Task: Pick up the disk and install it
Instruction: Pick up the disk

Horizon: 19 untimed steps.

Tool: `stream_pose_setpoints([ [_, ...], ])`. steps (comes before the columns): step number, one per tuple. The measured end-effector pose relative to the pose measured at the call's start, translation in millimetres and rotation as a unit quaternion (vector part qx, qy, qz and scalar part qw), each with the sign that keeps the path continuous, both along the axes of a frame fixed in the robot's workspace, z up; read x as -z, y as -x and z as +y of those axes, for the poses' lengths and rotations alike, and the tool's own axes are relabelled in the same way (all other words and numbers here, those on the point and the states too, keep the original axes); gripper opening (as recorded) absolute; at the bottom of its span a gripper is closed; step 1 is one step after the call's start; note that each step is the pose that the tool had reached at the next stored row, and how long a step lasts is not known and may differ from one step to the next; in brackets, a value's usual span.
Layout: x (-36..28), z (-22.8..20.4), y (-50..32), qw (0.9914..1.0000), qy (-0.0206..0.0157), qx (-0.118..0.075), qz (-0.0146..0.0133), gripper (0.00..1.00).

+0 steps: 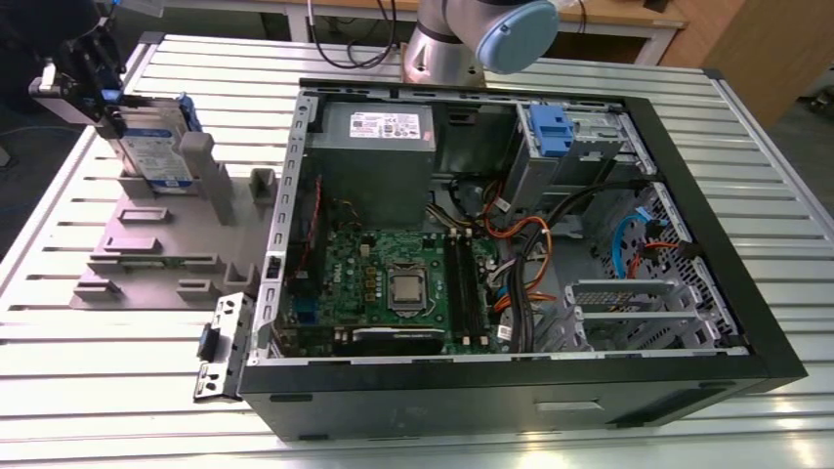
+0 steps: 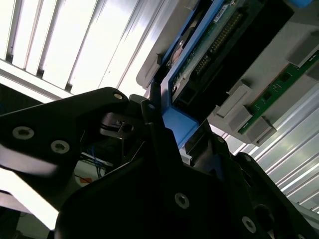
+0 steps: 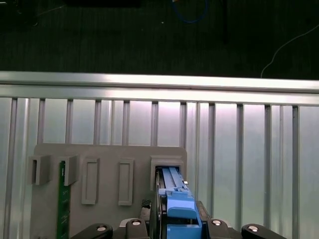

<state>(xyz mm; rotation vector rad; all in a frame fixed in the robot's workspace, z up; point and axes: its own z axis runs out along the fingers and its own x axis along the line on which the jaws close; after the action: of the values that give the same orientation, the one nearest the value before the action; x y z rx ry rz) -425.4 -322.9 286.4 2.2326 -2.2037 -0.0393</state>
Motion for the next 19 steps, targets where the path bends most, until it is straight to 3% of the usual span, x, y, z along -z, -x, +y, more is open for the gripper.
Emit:
stream_pose_setpoints([
  [19,0.1,0.0,-0.7,1.00000,0.0012,0.000,0.0001,0.43],
])
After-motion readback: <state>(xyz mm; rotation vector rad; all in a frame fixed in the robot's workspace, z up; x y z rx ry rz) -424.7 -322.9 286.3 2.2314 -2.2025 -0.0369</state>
